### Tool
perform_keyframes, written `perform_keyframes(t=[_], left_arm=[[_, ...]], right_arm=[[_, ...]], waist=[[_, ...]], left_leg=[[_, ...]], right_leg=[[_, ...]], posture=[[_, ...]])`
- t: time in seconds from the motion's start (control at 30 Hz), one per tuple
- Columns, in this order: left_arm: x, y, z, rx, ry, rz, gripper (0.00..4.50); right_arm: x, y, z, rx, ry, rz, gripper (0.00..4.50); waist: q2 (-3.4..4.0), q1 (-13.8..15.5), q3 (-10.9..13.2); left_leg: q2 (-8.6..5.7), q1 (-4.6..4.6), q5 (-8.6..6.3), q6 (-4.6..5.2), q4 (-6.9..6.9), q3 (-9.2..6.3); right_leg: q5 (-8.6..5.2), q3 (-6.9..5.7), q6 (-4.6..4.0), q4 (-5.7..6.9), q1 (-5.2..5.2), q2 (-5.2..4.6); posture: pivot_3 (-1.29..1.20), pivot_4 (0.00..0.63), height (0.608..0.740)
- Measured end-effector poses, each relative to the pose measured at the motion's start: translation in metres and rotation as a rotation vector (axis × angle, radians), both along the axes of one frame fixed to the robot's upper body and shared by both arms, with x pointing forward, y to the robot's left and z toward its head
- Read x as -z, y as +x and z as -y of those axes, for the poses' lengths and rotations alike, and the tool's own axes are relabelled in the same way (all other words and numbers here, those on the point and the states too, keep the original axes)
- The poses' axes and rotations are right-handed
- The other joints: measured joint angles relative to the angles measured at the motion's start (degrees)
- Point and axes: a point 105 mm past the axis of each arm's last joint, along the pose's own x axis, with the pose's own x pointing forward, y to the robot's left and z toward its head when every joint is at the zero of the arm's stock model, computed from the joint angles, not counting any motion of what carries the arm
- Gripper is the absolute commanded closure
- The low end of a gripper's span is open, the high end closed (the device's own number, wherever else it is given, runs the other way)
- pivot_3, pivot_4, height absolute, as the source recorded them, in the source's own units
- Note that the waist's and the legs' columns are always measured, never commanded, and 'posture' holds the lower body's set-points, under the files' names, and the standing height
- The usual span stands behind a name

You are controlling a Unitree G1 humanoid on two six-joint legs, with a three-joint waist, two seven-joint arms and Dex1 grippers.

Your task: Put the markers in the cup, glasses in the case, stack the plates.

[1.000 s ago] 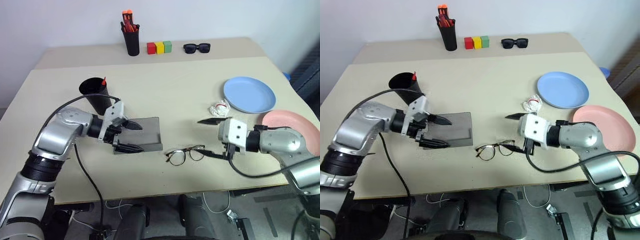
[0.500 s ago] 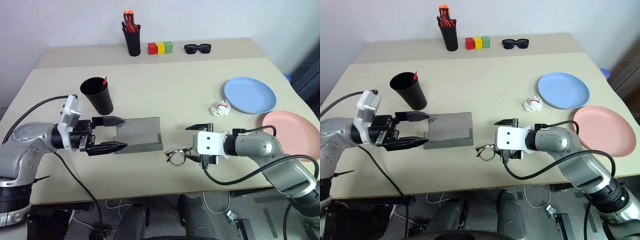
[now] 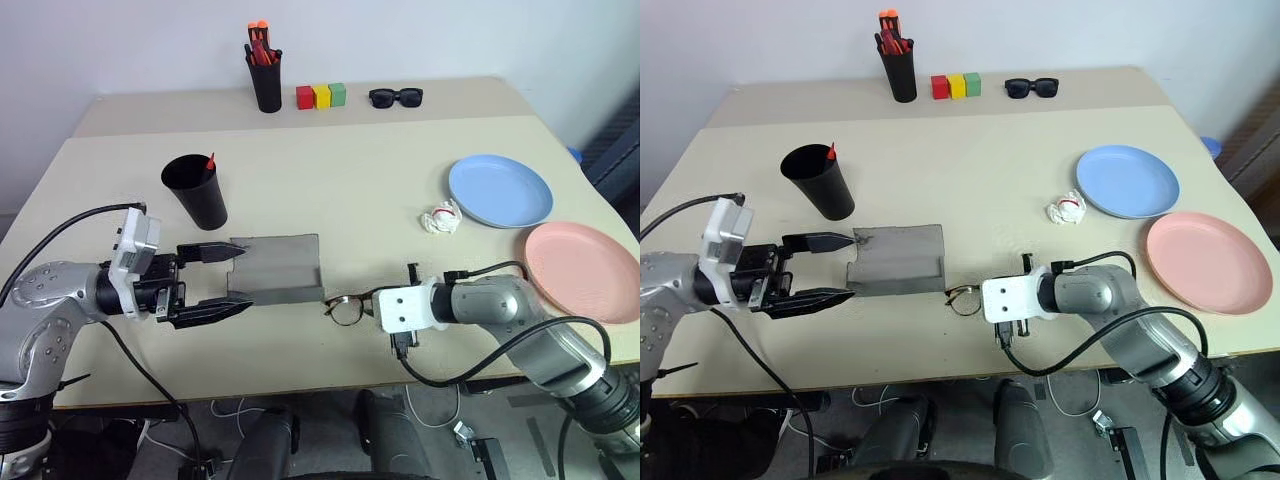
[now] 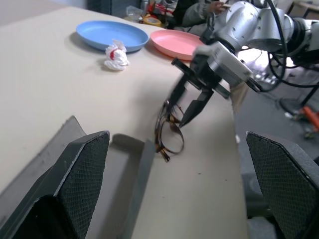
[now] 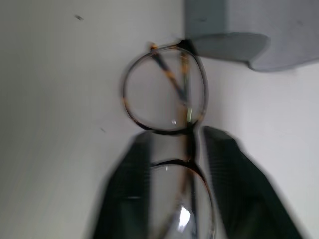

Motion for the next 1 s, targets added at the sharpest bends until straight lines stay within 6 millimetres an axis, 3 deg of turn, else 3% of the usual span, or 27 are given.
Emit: perform_keyframes(t=[0.4, 0.6, 0.7, 0.9, 1.0], left_arm=[[-0.001, 0.002, 0.001, -0.013, -0.002, 0.011, 0.00], [-0.001, 0.002, 0.001, -0.014, 0.000, 0.019, 0.00], [-0.003, 0.002, 0.002, -0.014, 0.002, 0.027, 0.00], [-0.005, 0.000, -0.010, -0.057, 0.036, 0.024, 0.00], [0.000, -0.006, -0.018, -0.069, 0.053, -0.044, 0.00]], right_arm=[[-0.005, 0.004, 0.003, -0.006, -0.012, -0.012, 4.46], [-0.046, 0.015, 0.004, 0.028, 0.073, 0.009, 4.46], [-0.071, 0.014, -0.022, -0.009, 0.230, 0.025, 4.46], [-0.093, 0.026, -0.057, -0.013, 0.391, 0.064, 4.46], [-0.107, 0.038, -0.087, -0.010, 0.513, 0.083, 4.46]], waist=[[-0.01, 0.00, -0.01], [0.00, 0.00, 0.00], [0.00, -0.30, 0.00], [0.00, -0.22, 0.00], [0.02, -0.58, 0.01]], left_leg=[[0.00, 0.00, 0.00, 0.00, 0.00, 0.00], [0.01, -0.01, 0.00, 0.00, -0.01, -0.02], [0.04, 0.01, 0.00, 0.00, -0.04, -0.03], [0.03, -0.03, 0.00, 0.00, -0.05, -0.04], [0.04, -0.02, 0.00, -0.01, -0.13, -0.03]], right_leg=[[-0.03, -0.01, -0.05, 0.00, 0.01, 0.00], [-0.02, -0.01, -0.05, -0.01, 0.00, 0.00], [0.03, -0.01, 0.04, 0.01, -0.03, 0.05], [0.04, -0.01, 0.03, 0.00, -0.08, 0.05], [0.04, -0.01, 0.00, 0.07, -0.19, 0.07]], posture=[[0.00, 0.150, 0.740], [0.00, 0.150, 0.740], [0.00, 0.150, 0.740], [0.00, 0.150, 0.740], [0.00, 0.150, 0.740]])
